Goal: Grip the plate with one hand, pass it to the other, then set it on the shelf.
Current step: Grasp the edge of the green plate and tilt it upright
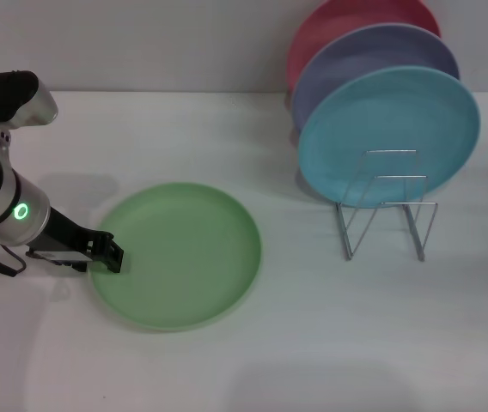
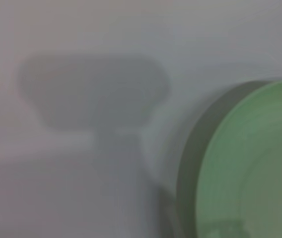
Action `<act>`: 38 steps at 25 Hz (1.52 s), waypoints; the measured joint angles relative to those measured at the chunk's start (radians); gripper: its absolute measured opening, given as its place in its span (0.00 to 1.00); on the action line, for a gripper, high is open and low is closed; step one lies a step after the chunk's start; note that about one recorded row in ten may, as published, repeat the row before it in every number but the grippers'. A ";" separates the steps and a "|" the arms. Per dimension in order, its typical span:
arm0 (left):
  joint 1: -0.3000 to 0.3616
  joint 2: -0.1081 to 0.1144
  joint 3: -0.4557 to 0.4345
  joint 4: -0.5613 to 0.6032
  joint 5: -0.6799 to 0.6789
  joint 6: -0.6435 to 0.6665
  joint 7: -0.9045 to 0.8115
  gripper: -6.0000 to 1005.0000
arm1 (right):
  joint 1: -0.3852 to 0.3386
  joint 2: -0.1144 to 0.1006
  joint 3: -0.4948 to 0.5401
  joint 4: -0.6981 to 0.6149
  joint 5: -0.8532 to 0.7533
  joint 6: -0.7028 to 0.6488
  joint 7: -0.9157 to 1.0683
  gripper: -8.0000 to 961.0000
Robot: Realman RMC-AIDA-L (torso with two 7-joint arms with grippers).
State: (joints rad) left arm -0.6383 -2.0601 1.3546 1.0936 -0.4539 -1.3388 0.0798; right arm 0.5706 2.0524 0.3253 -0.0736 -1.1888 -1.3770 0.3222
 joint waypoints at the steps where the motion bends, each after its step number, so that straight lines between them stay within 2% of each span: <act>1: 0.000 0.000 0.000 0.000 0.000 0.000 0.000 0.55 | 0.000 0.000 0.000 0.000 0.000 0.000 0.000 0.67; 9: -0.003 0.000 0.000 0.000 0.003 -0.002 0.000 0.37 | 0.000 0.000 0.001 0.000 0.000 -0.001 0.002 0.67; 18: -0.005 0.001 -0.002 0.000 0.003 -0.001 0.000 0.24 | 0.000 0.000 0.003 0.000 0.000 -0.001 0.003 0.67; 29: -0.003 0.002 -0.023 0.000 0.004 -0.002 -0.001 0.14 | 0.000 0.000 0.003 -0.003 0.000 -0.001 0.004 0.67; 34: -0.003 0.002 -0.019 0.000 0.005 -0.003 0.003 0.05 | 0.000 0.000 0.003 -0.003 0.000 -0.001 0.005 0.67; 38: -0.001 0.002 -0.020 0.006 0.005 -0.001 0.015 0.04 | 0.000 0.000 0.004 -0.003 0.000 -0.001 0.005 0.67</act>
State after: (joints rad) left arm -0.6390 -2.0585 1.3345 1.0997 -0.4494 -1.3399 0.0944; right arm 0.5706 2.0525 0.3294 -0.0768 -1.1888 -1.3775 0.3267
